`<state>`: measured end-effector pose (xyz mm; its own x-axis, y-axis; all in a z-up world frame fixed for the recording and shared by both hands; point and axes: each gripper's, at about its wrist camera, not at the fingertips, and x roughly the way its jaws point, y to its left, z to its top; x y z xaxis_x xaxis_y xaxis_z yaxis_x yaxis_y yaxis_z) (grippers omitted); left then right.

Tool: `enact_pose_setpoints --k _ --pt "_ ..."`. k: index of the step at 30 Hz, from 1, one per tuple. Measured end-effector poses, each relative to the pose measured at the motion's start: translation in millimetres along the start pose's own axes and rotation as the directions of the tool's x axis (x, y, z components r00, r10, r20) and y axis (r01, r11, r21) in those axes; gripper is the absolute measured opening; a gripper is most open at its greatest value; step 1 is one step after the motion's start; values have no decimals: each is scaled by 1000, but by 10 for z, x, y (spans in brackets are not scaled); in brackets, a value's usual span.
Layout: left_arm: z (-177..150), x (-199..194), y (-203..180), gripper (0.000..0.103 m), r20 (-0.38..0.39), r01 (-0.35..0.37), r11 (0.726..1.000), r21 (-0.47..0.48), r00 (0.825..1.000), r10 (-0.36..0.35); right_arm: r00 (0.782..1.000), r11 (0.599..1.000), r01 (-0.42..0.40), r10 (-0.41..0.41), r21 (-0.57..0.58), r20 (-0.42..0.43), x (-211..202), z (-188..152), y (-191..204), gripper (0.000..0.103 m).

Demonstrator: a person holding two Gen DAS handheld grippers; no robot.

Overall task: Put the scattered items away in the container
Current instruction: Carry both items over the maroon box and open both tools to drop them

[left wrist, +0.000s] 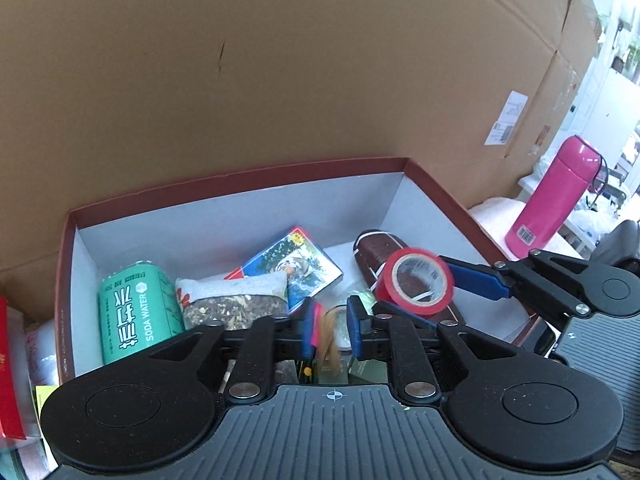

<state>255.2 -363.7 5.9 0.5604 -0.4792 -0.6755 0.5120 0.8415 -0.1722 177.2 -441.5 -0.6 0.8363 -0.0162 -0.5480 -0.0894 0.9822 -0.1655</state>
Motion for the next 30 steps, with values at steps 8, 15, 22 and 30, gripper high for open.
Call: enact_pose_setpoints --k 8,15,22,30 --pt "-62 -192 84 99 67 -18 1000 -23 998 20 995 999 51 -51 5 80 -164 -58 78 96" --pt "-223 -349 35 103 94 -41 999 8 995 40 992 999 53 -53 7 116 -309 -118 208 102" --pt "-332 -491 18 103 100 -39 999 0 994 39 990 998 58 -62 32 126 -405 -180 317 102" --pt "-486 -861 5 103 160 -62 998 25 985 57 979 996 62 -74 70 187 -679 -225 469 103"
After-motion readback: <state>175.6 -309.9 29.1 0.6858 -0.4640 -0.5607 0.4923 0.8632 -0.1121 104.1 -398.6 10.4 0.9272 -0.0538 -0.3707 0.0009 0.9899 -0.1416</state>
